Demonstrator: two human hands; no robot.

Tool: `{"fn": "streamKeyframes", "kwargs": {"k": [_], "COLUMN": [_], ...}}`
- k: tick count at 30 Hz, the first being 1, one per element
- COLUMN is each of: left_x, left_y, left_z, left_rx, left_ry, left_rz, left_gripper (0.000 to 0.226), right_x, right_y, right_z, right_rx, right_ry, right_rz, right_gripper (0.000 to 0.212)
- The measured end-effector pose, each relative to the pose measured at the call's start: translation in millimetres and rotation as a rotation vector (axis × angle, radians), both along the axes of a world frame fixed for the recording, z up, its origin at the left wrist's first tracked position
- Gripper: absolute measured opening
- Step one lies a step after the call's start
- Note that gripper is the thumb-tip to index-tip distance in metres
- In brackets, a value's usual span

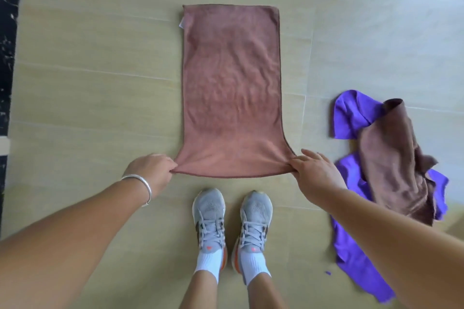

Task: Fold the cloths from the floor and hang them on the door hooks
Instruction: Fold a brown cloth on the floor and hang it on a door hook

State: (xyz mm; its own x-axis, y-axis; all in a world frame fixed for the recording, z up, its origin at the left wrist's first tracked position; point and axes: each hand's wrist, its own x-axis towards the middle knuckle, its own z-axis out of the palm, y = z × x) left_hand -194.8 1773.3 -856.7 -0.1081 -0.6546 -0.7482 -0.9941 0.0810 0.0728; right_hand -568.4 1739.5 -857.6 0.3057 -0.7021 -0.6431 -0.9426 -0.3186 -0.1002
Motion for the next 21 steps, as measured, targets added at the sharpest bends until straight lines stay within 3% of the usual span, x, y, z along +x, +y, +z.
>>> {"fn": "streamKeyframes", "kwargs": {"k": [3,8,14,18,21], "left_x": [1.8,5.3,21.9,28.4,10.8], "left_y": [2.6,-45.4,-173.0,-267.9,-293.8], "left_z": [-15.6,-22.9,-40.9,-91.5,-131.0], "left_rx": [0.015,-0.178,-0.416,-0.574,-0.681], "left_ry": [0.04,0.19,0.319,0.22,0.238], "left_rz": [0.242,0.644,0.841,0.829,0.867], "left_gripper": [0.02,0.011,0.01,0.028,0.06], "right_x": [0.1,14.1,37.2,55.4,75.2], "right_y": [1.0,-54.3,-197.3,-285.0,-294.9], "right_z": [-12.4,-11.2,-20.7,-63.1,-112.5], "right_rx": [0.0,-0.141,-0.352,-0.457,-0.481], "right_ry": [0.052,0.103,-0.019,-0.048,-0.138], "right_rz": [-0.036,-0.13,-0.272,-0.367,-0.421], "right_gripper": [0.026,0.023,0.028,0.028,0.045]}}
